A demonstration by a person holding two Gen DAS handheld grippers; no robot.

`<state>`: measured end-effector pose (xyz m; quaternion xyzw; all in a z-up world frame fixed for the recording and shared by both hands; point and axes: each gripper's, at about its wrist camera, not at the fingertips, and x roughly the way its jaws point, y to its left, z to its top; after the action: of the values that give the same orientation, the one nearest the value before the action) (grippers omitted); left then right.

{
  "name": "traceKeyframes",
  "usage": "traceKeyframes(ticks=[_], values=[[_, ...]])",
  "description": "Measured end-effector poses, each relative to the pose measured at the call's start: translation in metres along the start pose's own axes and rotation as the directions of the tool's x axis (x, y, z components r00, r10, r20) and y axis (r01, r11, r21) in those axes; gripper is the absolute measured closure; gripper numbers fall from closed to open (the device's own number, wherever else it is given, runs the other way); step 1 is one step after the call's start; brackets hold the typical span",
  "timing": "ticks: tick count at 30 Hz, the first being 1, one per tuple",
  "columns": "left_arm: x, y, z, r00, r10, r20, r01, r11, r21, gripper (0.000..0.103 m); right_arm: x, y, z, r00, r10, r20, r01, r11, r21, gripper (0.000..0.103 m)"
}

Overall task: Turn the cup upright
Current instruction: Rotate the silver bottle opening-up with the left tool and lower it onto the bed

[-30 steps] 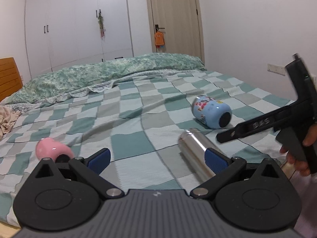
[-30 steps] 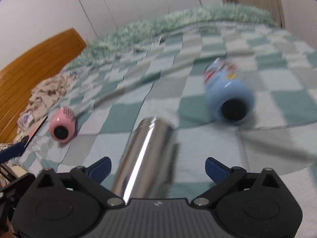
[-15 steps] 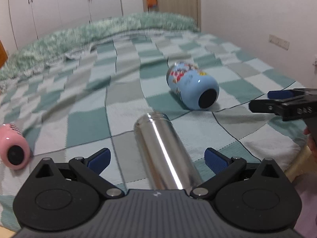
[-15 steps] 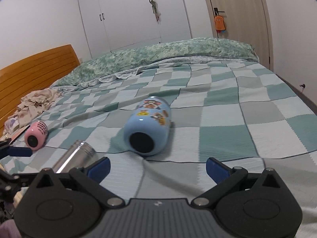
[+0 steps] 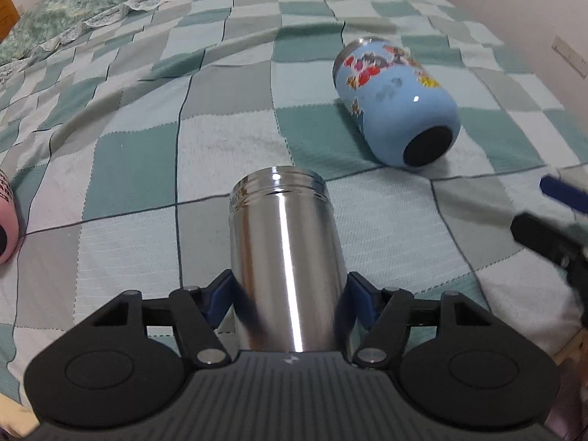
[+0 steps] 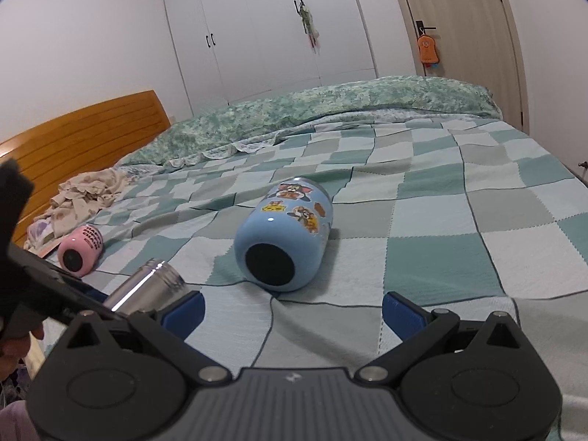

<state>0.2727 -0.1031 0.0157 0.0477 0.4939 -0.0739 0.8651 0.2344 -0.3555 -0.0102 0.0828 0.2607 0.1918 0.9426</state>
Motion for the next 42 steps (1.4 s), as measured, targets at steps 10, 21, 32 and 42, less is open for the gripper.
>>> traceKeyframes(ticks=[10, 21, 32, 42], values=[[-0.04, 0.011, -0.021, 0.989, -0.032, 0.147, 0.037, 0.999, -0.033, 0.037, -0.026, 0.016, -0.029, 0.995, -0.035, 0.096, 0.035, 0.999, 0.004, 0.0], [-0.095, 0.018, -0.038, 0.921, -0.063, 0.383, 0.069, 0.998, -0.001, 0.039, -0.054, 0.024, -0.047, 0.971, -0.074, 0.228, 0.075, 0.997, 0.002, 0.0], [-0.068, -0.025, -0.003, 0.834, -0.11, 0.541, 0.104, 0.994, 0.042, 0.039, -0.062, 0.028, -0.047, 0.934, -0.128, 0.334, 0.137, 0.991, -0.004, 0.0], [-0.017, -0.055, -0.01, 0.83, -0.056, 0.555, -0.007, 0.994, 0.11, 0.038, -0.066, 0.018, -0.047, 0.924, -0.153, 0.35, 0.156, 0.988, 0.019, 0.0]])
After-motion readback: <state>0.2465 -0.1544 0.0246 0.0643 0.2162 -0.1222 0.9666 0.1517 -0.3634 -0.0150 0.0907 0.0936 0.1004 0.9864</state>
